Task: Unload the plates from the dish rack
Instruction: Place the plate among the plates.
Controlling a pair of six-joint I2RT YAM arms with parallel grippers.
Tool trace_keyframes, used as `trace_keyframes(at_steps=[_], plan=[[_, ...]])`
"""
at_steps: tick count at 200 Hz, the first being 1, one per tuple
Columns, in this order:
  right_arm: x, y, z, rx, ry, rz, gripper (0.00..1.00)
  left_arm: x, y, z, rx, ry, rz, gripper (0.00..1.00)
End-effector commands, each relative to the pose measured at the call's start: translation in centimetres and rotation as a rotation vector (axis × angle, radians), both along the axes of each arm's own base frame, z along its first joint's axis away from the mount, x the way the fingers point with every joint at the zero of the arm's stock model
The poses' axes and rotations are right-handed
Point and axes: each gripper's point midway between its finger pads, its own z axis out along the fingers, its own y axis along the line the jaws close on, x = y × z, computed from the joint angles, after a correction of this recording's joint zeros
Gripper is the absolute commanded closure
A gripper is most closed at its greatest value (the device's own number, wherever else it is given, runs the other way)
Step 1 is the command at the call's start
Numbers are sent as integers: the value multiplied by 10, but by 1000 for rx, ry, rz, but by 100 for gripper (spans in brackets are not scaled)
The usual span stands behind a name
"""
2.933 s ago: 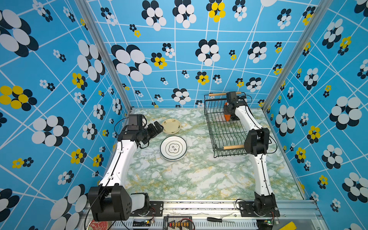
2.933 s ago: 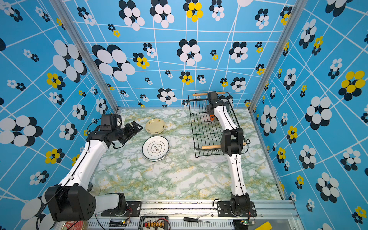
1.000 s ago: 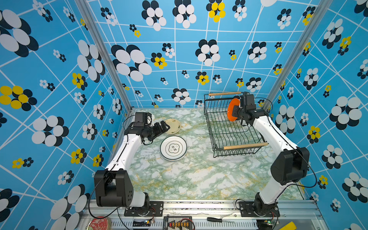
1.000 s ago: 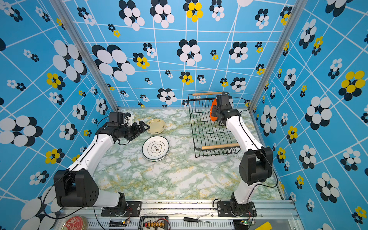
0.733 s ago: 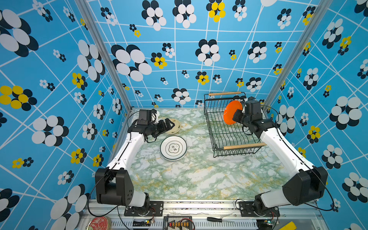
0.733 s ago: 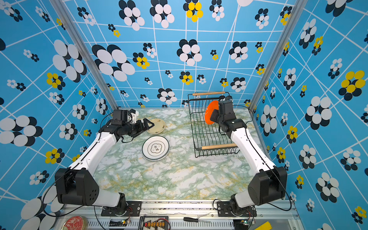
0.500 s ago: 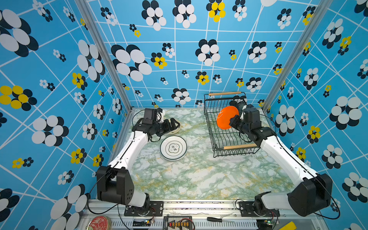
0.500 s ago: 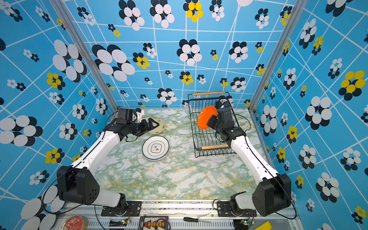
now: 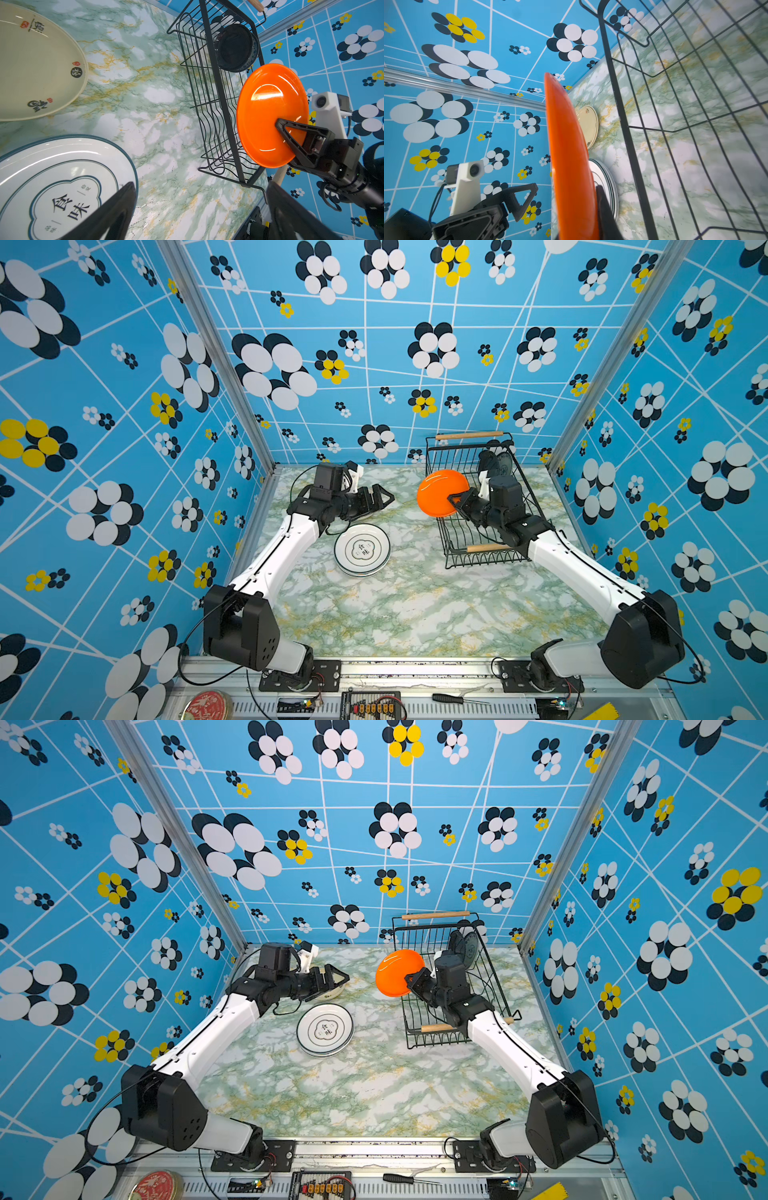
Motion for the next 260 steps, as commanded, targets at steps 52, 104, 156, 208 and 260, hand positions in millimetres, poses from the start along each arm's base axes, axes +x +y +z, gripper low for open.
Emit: trace_keyframes(at_steps=[52,104,156,208,260], plan=[[3,44,12,185,4,130,100,10,-29,17,-112,-26,-80,4],[3,69,14,239,14,192,99,17,-35,13,-132,-16,-94,11],[1,81,20,283,12,231,98,20,-40,1,-149,18,-108,21],[-2,92,24,303,8,268,96,20,-42,2,-165,22,-118,37],[-2,102,23,306,2,298,93,16,-44,2,-182,30,-134,63]])
